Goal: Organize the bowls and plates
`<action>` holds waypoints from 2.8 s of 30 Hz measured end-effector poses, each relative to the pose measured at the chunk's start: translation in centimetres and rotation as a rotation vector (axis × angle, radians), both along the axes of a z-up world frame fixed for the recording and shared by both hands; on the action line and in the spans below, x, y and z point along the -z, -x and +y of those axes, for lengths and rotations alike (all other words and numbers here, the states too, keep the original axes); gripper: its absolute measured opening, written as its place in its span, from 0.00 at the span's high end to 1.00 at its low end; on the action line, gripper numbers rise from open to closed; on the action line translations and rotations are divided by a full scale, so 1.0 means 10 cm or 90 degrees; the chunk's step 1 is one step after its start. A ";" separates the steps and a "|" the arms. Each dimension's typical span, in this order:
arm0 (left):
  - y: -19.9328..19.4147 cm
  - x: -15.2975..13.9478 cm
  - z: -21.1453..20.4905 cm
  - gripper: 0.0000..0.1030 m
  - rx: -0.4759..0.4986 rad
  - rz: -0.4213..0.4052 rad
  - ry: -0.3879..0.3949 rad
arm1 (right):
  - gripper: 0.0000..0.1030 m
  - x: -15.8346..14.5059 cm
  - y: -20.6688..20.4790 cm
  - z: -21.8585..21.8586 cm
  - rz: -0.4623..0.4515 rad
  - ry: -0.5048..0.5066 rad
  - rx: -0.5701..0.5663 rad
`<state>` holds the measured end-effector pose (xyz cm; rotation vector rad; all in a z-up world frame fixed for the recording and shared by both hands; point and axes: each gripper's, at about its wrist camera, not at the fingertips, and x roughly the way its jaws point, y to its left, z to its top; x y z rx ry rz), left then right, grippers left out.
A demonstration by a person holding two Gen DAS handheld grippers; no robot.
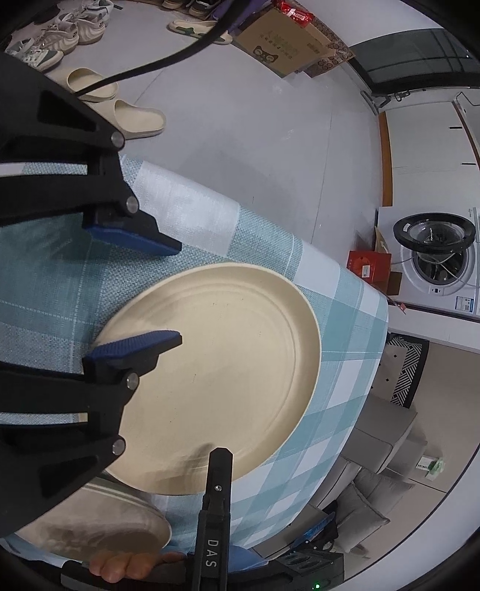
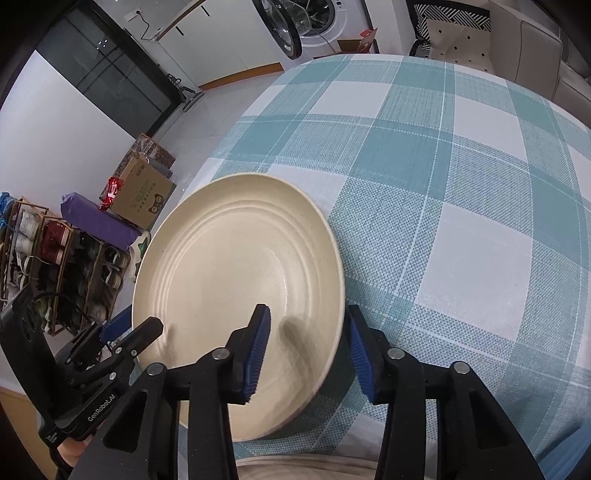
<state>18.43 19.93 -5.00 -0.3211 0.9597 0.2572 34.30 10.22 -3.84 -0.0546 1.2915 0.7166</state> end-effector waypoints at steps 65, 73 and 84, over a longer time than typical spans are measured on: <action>0.41 -0.55 -0.40 0.80 0.052 -0.068 -0.051 | 0.86 -0.37 0.39 -0.47 -0.030 0.006 0.011; 0.50 -0.62 -0.53 0.80 0.074 -0.075 -0.058 | 0.86 -0.48 0.60 -0.68 -0.042 0.006 0.011; 0.63 -0.69 -0.75 0.80 0.094 -0.082 -0.072 | 0.86 -0.59 0.81 -0.86 -0.060 0.016 0.010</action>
